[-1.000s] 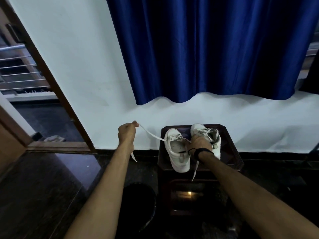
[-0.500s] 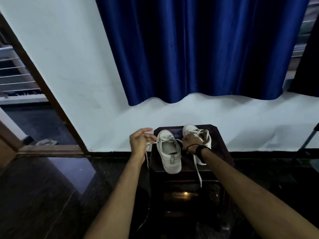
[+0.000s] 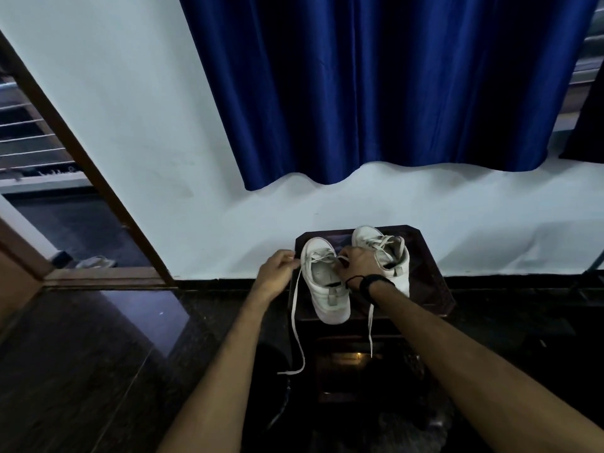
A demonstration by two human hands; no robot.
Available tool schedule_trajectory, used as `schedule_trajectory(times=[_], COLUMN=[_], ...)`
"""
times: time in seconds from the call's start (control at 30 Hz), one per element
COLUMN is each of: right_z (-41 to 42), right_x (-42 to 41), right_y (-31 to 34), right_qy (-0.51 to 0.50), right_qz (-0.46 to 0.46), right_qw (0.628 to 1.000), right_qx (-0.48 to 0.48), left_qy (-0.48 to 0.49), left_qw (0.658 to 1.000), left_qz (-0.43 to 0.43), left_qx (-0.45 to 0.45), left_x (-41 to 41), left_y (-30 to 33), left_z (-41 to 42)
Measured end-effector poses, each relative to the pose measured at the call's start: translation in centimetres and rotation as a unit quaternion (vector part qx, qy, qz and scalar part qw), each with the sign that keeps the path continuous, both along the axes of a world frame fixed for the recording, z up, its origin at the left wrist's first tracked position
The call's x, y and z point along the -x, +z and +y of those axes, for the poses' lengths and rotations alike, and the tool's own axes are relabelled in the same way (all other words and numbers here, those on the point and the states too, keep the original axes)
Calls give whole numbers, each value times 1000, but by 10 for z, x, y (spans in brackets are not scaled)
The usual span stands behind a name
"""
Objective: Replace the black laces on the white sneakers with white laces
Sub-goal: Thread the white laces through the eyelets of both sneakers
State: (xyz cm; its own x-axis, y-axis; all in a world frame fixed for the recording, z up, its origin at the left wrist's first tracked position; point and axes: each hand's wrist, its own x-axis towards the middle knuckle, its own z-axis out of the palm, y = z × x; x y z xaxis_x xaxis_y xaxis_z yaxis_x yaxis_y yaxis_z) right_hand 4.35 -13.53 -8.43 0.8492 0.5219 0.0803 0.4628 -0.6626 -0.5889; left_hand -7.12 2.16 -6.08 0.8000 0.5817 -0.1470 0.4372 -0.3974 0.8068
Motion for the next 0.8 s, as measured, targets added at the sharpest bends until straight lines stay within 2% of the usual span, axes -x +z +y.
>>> schedule_trajectory(times=[0.07, 0.2, 0.33, 0.47, 0.67, 0.73, 0.8], right_z=[2, 2, 1, 2, 4, 3, -2], right_x=[0, -4, -6, 0, 1, 1, -2], right_y=[-3, -10, -28, -35, -40, -39, -32], right_qy=[3, 0, -39, -83, -141, -135, -124], right_qz=[-20, -64, -92, -75, -21, -11, -7], right_qw=[1000, 996, 993, 994, 988, 990, 992], right_qx=[13, 62, 65, -8, -64, -38, 15], left_qy=[-19, 2, 43, 80, 124, 134, 116], left_qw=[1000, 992, 980, 977, 974, 975, 983], left_qz=[19, 62, 19, -46, -82, -82, -48], left_qx=[5, -109, -195, -193, -170, -155, -132], left_x=[-15, -32, -30, -28, -31, -33, -36], left_y=[-15, -33, -32, -41, -46, -45, -38], left_z=[-15, -22, -26, -37, -47, -47, -44])
